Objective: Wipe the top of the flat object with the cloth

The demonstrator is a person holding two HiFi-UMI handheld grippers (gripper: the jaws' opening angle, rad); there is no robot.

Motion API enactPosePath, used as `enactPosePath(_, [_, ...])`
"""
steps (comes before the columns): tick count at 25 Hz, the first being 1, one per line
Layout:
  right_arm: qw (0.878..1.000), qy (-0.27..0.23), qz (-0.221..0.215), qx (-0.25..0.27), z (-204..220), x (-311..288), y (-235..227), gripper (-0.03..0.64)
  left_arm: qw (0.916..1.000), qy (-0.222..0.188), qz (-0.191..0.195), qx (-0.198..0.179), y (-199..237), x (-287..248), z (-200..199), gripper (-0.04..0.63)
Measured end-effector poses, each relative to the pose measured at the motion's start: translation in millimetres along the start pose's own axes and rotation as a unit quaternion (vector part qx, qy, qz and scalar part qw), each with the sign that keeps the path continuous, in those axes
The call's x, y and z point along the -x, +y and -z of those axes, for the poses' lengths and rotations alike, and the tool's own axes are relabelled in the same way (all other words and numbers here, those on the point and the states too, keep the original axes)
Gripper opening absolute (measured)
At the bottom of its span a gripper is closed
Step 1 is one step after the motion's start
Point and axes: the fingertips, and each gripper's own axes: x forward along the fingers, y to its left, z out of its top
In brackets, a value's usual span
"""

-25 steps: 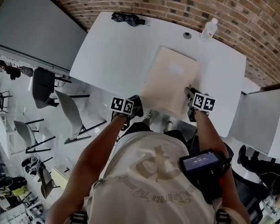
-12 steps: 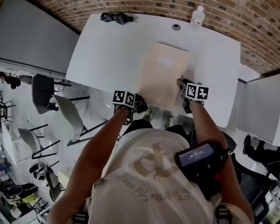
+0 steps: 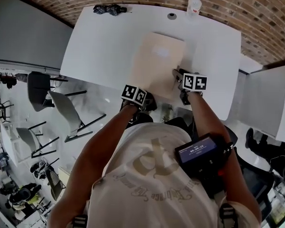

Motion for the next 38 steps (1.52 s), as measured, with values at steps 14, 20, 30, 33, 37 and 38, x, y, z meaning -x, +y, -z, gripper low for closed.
enactPosePath(14, [1.0,0.001,-0.023,0.006,-1,-1,0,0.183,0.9982,0.025,0.032,-0.045,-54,-34,5,0.101])
enactPosePath(20, [1.0,0.001,-0.03,0.003,-1,-1,1,0.184,0.9952,0.044,0.06,-0.064,-77,-45,8,0.101])
enactPosePath(30, [0.999,0.003,-0.033,0.002,-2,-2,1,0.187,0.9845,0.066,0.109,-0.12,-113,-57,16,0.101])
enactPosePath(33, [0.999,0.004,-0.036,-0.01,-2,-2,2,0.187,0.9807,0.06,0.133,-0.13,-125,-53,16,0.101])
enactPosePath(37, [0.999,0.004,-0.033,-0.008,-6,2,0,0.187,0.9772,0.049,0.147,-0.145,-132,-38,16,0.101])
enactPosePath(38, [1.0,0.0,-0.029,-0.005,-9,5,-2,0.186,0.9759,0.046,0.149,-0.153,-132,-32,18,0.101])
